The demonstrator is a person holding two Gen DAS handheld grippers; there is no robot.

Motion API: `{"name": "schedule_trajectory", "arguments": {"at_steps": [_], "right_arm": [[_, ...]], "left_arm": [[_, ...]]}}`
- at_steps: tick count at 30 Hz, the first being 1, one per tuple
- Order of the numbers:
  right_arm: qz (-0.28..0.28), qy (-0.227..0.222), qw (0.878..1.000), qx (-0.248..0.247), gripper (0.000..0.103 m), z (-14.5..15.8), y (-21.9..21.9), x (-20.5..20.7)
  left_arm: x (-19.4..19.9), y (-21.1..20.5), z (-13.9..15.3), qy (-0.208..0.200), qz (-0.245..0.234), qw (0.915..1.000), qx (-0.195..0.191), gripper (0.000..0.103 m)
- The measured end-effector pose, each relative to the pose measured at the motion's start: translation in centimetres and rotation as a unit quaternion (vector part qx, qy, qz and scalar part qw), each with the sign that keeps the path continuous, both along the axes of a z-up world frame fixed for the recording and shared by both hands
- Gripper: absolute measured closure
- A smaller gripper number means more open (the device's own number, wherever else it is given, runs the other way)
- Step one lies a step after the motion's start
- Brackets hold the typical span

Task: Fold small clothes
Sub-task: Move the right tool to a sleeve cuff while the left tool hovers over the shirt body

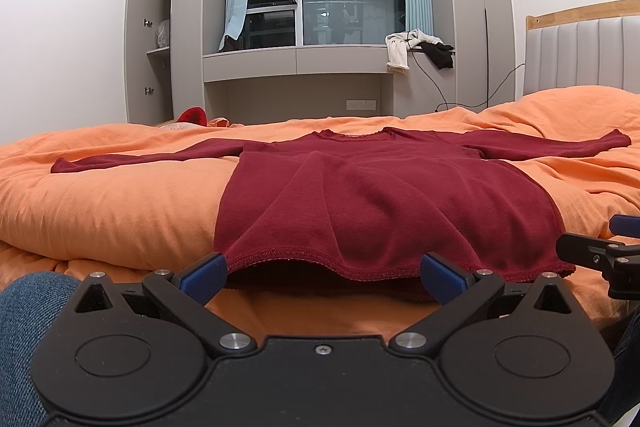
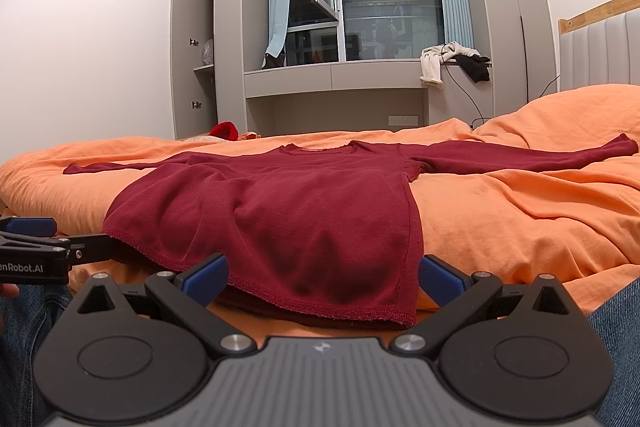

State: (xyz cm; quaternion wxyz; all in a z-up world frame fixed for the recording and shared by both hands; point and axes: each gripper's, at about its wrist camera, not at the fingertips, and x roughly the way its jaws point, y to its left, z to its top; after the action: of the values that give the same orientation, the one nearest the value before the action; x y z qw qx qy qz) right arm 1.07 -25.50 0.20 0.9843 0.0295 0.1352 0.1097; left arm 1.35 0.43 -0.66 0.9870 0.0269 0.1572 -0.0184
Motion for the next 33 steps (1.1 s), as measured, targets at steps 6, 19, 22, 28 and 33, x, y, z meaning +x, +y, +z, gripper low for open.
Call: {"name": "schedule_trajectory", "arguments": {"at_steps": [6, 19, 22, 28, 33], "right_arm": [[-0.005, 0.007, 1.000, 0.002, 0.000, 0.0, 0.0, 0.2], [-0.055, 0.113, 0.992, 0.011, 0.000, 1.6, -2.2, 4.6], [-0.059, 0.110, 0.992, 0.010, 0.000, 2.3, -2.8, 5.6], [-0.055, 0.099, 0.994, 0.002, 0.000, 3.9, -4.1, 7.6], [-0.057, 0.093, 0.994, -0.007, 0.000, 4.7, -5.2, 10.0]], "left_arm": [[0.6, -0.1, -0.4, 0.007, 0.001, 1.0000, 0.005, 0.000], [4.5, 1.0, 1.3, 0.077, 0.013, 0.9963, -0.035, 0.001], [6.0, 0.6, 2.1, 0.084, 0.024, 0.9959, -0.022, 0.001], [9.0, -0.4, 4.4, 0.095, 0.029, 0.9947, -0.026, 0.001], [11.8, -2.0, 6.0, 0.089, 0.027, 0.9955, -0.016, 0.001]]}}
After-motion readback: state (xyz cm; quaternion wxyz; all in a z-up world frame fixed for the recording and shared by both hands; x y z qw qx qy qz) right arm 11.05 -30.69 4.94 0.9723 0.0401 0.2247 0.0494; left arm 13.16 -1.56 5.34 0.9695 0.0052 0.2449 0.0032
